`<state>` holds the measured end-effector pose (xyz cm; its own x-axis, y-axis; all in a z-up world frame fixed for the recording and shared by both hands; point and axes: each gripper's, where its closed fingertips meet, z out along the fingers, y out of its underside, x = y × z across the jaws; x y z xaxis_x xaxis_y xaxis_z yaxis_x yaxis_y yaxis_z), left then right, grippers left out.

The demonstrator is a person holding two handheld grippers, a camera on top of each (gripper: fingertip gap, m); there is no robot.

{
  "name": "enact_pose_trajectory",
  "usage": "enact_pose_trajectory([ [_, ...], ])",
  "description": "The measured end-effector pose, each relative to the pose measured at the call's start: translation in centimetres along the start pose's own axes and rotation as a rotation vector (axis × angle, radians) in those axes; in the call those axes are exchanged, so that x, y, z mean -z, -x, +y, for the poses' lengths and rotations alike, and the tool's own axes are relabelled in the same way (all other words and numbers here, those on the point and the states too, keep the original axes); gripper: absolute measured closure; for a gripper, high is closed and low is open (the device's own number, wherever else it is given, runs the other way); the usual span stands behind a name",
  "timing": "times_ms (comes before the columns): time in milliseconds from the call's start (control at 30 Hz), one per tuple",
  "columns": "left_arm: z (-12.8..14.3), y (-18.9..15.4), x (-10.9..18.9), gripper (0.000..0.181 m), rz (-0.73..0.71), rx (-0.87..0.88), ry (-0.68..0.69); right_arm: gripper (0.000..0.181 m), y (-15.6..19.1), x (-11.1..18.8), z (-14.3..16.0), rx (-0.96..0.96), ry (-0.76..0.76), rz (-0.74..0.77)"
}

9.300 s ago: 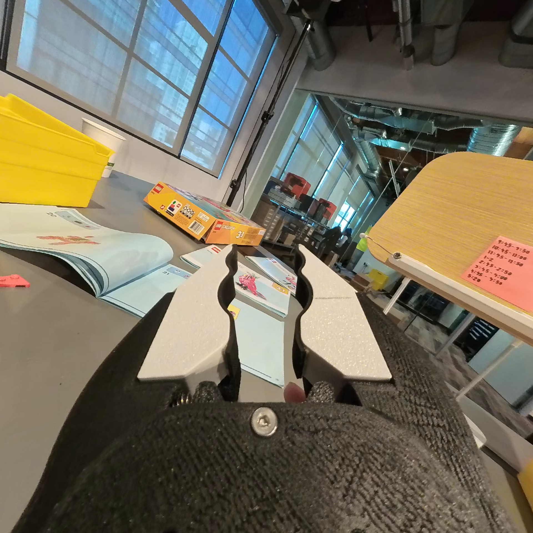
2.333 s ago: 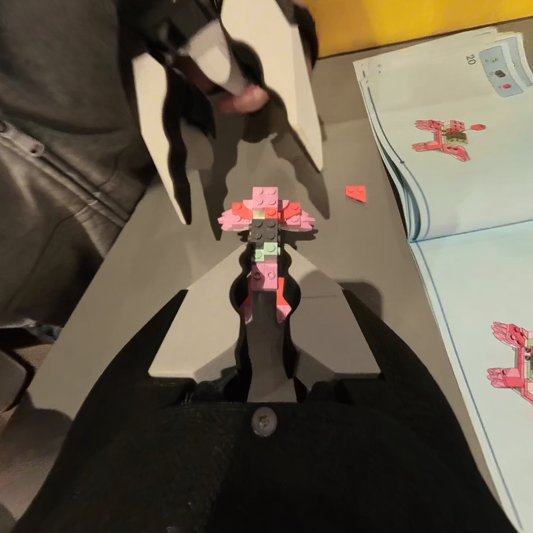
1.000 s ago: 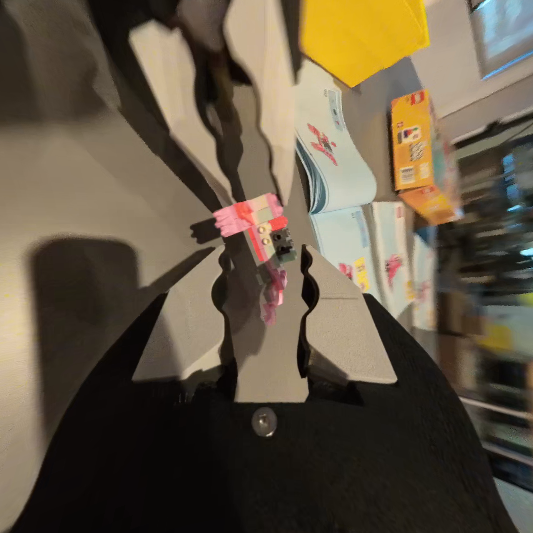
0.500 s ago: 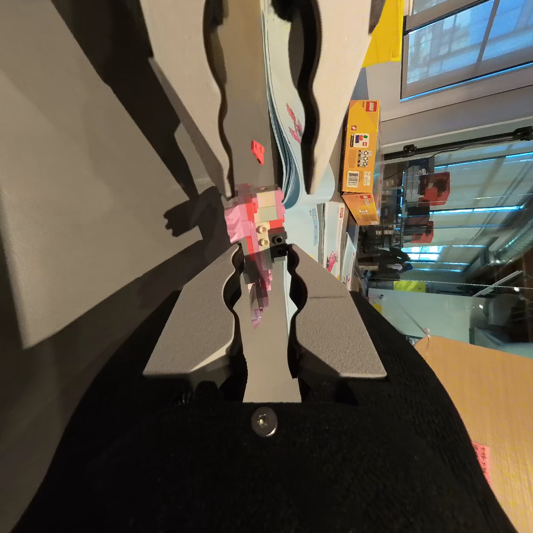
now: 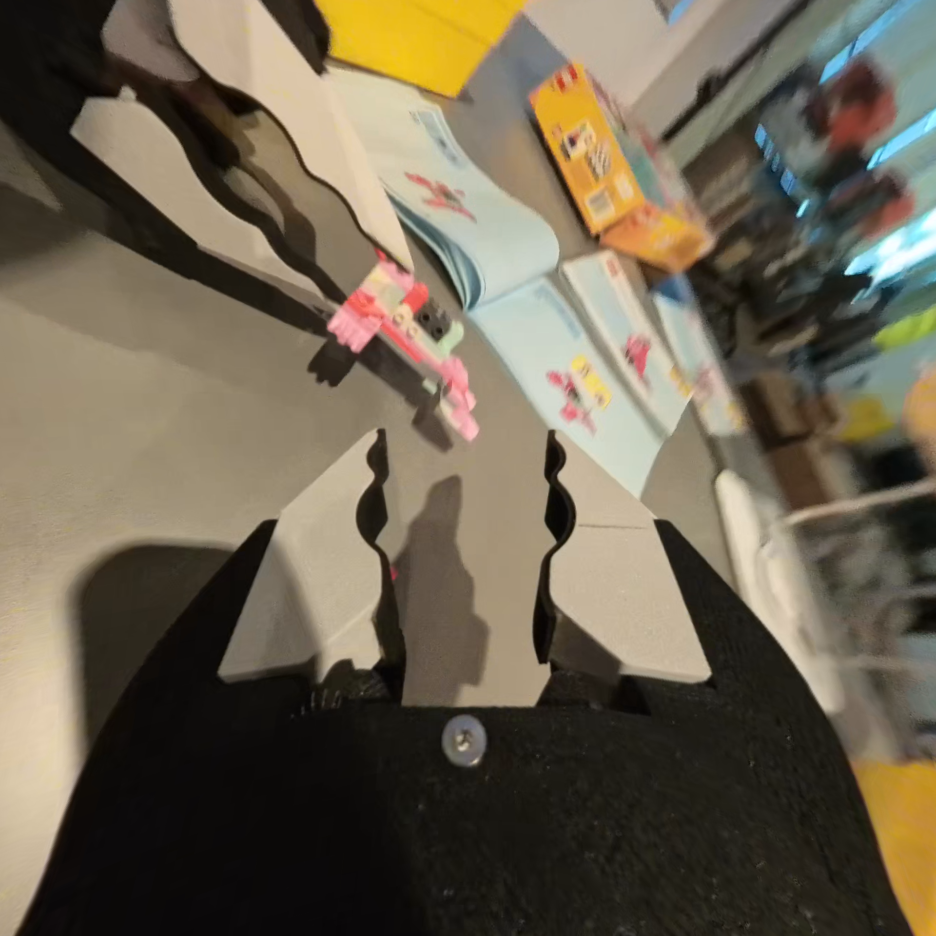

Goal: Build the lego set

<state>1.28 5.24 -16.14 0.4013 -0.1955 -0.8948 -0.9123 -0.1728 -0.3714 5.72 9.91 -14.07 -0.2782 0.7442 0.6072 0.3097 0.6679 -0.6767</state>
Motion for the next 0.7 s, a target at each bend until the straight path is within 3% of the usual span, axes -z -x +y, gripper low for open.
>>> enact_pose_trajectory([
  [100,-0.2,-0.1,-0.1,0.152,0.004,-0.002,-0.006,0.119,1.3,1.3,2.6,-0.209,0.100,-0.036],
  [367,-0.2,-0.3,0.0,0.152,0.006,-0.009,-0.009,0.128,2.9,2.0,5.7,-0.413,0.216,-0.071],
  [700,-0.3,-0.5,0.1,0.152,0.014,-0.018,-0.011,0.142,1.8,3.9,8.2,-0.486,0.323,-0.023],
])
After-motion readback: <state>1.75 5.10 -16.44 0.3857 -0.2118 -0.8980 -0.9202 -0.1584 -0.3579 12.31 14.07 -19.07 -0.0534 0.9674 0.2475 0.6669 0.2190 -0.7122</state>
